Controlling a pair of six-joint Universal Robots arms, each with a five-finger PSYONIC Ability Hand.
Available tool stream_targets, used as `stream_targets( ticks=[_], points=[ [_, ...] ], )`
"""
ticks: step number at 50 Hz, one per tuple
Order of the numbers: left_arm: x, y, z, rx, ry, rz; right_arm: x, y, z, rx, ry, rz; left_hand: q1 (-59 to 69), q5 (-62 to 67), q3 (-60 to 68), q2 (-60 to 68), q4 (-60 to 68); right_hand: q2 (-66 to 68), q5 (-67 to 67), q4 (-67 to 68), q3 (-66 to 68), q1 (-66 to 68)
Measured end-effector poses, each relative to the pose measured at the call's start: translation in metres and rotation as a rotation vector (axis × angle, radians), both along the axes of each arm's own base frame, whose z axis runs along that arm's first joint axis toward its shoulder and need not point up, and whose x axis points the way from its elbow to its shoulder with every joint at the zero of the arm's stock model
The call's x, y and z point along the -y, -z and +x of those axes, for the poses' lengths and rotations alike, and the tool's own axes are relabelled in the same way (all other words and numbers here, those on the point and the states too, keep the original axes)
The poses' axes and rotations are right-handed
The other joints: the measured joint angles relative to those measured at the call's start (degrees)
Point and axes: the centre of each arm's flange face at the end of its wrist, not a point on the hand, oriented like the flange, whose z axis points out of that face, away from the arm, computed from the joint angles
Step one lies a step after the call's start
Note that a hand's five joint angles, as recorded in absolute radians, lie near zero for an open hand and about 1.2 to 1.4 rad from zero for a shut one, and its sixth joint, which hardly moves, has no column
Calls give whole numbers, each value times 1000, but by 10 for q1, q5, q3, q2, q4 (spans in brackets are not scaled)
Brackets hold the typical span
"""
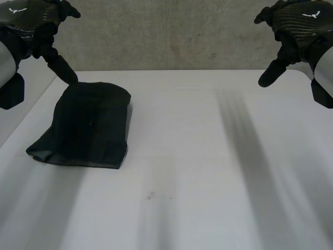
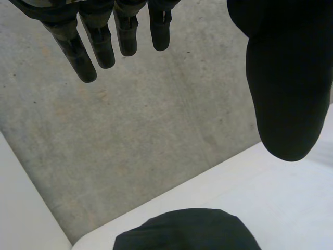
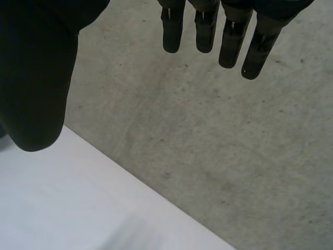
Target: Fold the shorts.
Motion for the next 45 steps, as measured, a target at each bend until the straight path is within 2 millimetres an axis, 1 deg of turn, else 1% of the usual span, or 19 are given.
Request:
stream_targets(
  ticks=[6,12,33,37,43,45],
  points=[
    [-4,5,1,8,19,23,1,6,3,24,-10,38,0,0,0,0,0,0,0,0,0,0],
    [-4,11,0,13,21,37,4,13,3,36,-8,34,0,0,0,0,0,0,0,0,0,0],
    [-2,16,-1,11,20,33,12,17,-1,58,44,-12,0,0,0,0,0,0,0,0,0,0],
    [-1,20,-2,16,22,35,13,19,0,60,56,-30,0,0,0,0,0,-3,0,0,-2,0],
    [4,33,-7,55,37,41,13,19,1,57,48,-32,0,0,0,0,0,-3,0,0,-2,0],
    [9,45,-10,117,51,59,13,19,2,55,44,-29,0,0,0,0,0,-3,0,0,-2,0]
  ],
)
